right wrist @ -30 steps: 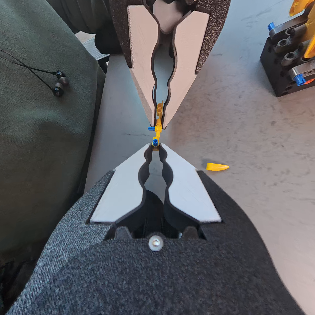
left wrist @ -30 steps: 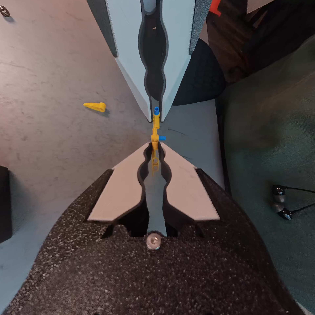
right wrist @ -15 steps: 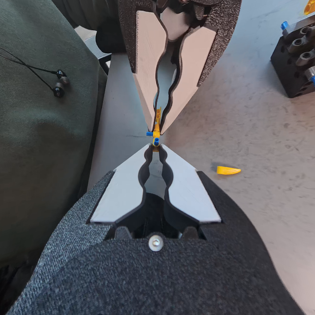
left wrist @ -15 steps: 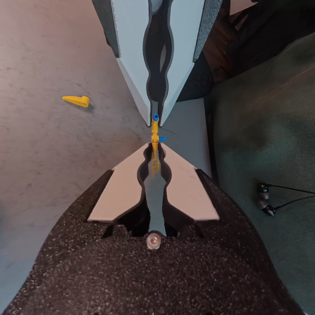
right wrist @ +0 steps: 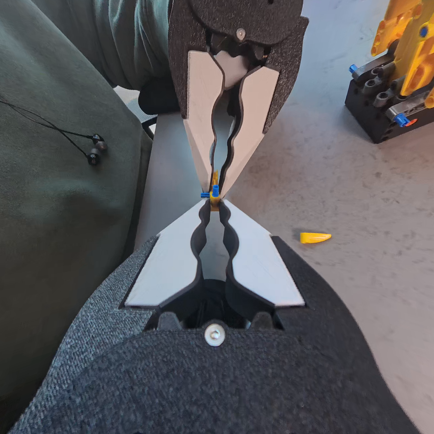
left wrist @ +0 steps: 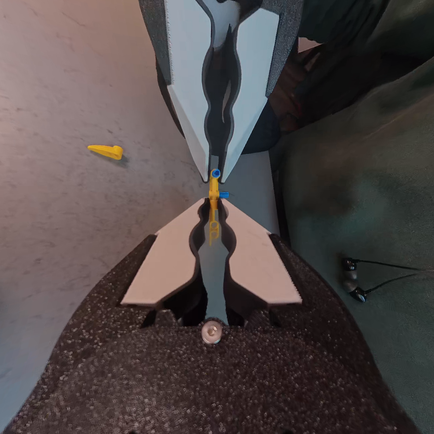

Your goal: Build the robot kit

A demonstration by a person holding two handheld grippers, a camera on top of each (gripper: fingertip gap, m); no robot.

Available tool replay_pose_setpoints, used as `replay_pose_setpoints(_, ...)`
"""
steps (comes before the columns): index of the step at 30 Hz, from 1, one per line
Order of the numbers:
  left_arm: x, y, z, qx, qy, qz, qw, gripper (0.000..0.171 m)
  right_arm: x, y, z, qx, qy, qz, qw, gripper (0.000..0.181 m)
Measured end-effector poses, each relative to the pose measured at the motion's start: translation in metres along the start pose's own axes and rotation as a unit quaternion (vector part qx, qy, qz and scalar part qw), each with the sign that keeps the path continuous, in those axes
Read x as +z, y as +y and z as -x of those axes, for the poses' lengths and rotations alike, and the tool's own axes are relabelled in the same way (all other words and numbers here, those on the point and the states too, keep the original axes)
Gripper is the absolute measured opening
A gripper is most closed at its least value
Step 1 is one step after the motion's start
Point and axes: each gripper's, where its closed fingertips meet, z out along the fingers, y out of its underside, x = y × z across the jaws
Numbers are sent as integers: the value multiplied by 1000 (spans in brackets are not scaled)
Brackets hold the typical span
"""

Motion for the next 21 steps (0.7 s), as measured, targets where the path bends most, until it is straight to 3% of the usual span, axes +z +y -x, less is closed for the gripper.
replay_pose_setpoints(2,8,-5,-10,-2,29,-11,1000,5,1,-15,8,15,-27,-40,999,5)
replay_pose_setpoints(4,5,-6,-4,5,6,-14,1000,6,-4,-11,2,0,5,-19,1000,6)
replay_pose_setpoints(8,-20,-35,-4,-20,36,-116,992,6,-32,-22,-3,23,27,-60,998,7)
replay_pose_setpoints(13,-36,-49,2,-66,66,-182,979,6,-54,-47,-11,22,43,-163,985,21)
replay_pose_setpoints(21,-88,-80,6,-156,174,-361,903,6,-45,-78,-24,-10,85,-232,969,24)
